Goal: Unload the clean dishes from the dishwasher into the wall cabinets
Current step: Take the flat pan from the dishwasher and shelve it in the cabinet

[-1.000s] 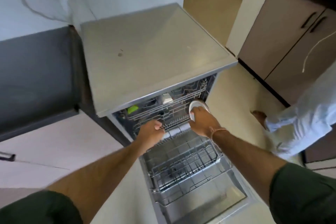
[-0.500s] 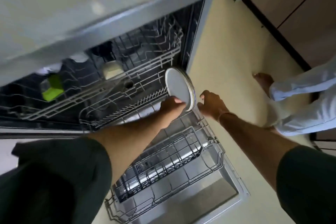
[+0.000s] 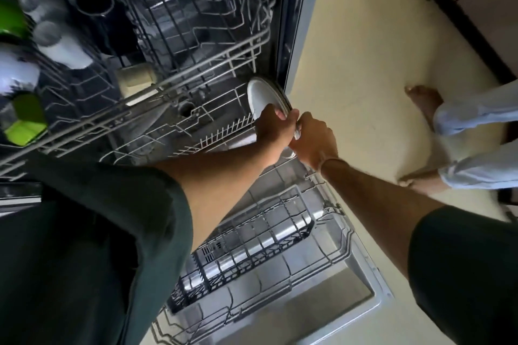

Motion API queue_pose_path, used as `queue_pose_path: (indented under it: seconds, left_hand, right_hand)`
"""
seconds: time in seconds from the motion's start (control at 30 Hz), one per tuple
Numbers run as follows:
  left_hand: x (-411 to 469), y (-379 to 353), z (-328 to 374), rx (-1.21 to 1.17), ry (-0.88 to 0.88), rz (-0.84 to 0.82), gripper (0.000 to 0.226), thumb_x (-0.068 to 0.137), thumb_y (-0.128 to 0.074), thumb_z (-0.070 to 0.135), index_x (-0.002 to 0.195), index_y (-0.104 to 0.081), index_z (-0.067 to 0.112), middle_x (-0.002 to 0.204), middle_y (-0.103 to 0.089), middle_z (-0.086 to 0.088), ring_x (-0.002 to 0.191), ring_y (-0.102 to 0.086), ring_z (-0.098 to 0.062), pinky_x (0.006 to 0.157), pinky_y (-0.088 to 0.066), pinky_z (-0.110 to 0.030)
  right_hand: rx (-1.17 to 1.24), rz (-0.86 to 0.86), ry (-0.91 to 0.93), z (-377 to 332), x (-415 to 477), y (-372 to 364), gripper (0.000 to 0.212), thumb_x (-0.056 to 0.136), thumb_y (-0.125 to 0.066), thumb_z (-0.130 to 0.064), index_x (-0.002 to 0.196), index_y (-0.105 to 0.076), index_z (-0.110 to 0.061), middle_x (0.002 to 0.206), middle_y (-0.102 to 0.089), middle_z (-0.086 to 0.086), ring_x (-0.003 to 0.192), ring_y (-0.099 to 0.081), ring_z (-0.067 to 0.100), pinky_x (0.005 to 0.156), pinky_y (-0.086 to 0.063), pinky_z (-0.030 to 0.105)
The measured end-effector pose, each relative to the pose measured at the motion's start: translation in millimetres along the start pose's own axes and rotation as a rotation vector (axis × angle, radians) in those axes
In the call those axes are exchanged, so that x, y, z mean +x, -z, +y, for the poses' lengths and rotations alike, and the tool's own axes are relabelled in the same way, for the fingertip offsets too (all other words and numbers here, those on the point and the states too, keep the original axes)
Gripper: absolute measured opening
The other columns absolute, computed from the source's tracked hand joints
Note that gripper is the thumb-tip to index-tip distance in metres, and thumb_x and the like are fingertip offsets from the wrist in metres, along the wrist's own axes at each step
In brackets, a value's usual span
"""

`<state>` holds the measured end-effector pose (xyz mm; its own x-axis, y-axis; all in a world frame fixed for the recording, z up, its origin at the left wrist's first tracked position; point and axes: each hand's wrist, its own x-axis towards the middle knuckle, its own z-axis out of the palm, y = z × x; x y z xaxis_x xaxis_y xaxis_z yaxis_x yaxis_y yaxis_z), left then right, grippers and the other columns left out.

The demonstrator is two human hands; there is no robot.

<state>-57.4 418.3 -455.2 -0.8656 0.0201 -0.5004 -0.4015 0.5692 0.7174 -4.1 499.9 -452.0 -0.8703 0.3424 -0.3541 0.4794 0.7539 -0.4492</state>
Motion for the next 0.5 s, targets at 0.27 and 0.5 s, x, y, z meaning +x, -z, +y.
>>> queue_pose_path:
  seconds: [0.27, 0.5]
  left_hand:
    - [-19, 17, -2, -0.159, 0.006, -0.044, 0.033, 0.09, -0.066, 0.038, 0.089, -0.06, 0.006, 0.079, -0.061, -0.011, 0.074, -0.062, -0.024, 0.062, -0.057, -0.032]
    - [-21, 30, -9, -0.275, 0.045, -0.106, 0.027, 0.087, -0.067, 0.033, 0.081, -0.05, 0.013, 0.082, -0.053, -0.004, 0.083, -0.071, -0.036, 0.069, -0.06, -0.055]
  right_hand:
    - [-0.041, 0.173, 0.075, -6, -31, -5, 0.024, 0.09, -0.055, -0.039, 0.091, -0.048, -0.015, 0.088, -0.062, 0.005, 0.075, -0.06, 0.029, 0.063, -0.045, 0.035]
    - [0.29, 0.014, 0.09, 6, -37, -1, 0.031, 0.084, -0.071, -0.042, 0.1, -0.058, -0.019, 0.099, -0.066, -0.002, 0.09, -0.063, 0.016, 0.083, -0.054, 0.036]
